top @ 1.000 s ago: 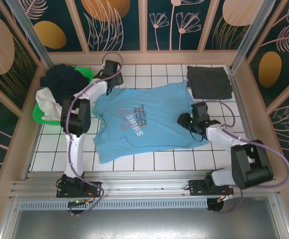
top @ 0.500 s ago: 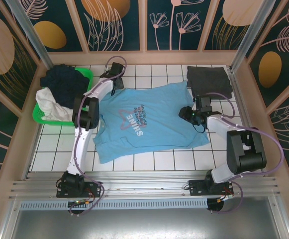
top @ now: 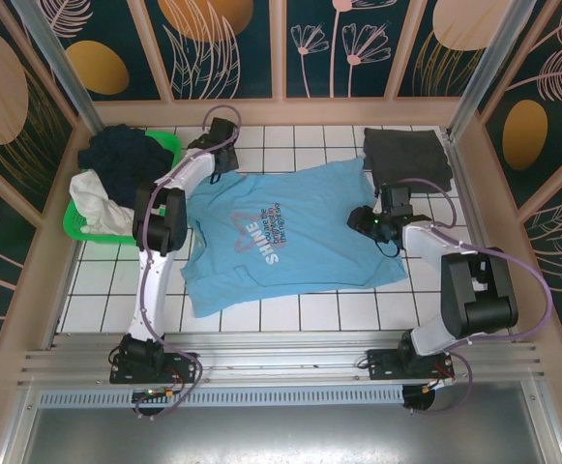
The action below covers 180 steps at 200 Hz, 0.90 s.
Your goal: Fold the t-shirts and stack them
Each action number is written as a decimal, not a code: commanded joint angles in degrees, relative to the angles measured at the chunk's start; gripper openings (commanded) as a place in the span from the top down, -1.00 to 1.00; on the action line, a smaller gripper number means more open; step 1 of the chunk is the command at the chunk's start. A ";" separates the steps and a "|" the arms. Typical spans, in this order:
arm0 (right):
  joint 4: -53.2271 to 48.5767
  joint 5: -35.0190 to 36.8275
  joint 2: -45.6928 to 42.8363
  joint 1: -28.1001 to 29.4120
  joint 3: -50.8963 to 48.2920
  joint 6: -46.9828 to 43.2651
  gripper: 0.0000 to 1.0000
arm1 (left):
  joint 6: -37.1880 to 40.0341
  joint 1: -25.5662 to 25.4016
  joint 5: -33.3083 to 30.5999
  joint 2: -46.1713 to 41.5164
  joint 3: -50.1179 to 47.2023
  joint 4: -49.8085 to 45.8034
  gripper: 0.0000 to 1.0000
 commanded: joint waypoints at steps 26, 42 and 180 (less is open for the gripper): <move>-2.04 2.42 -4.24 0.62 1.29 1.14 0.13 | -0.15 0.14 1.31 -25.49 -22.91 14.94 1.00; -1.21 2.42 -4.44 1.47 0.14 2.19 0.12 | -2.44 -0.47 4.42 -34.04 -38.14 24.38 1.00; 0.74 -0.30 6.43 3.14 3.76 1.49 0.12 | -5.34 -6.49 -0.77 -38.72 -53.59 20.04 -0.13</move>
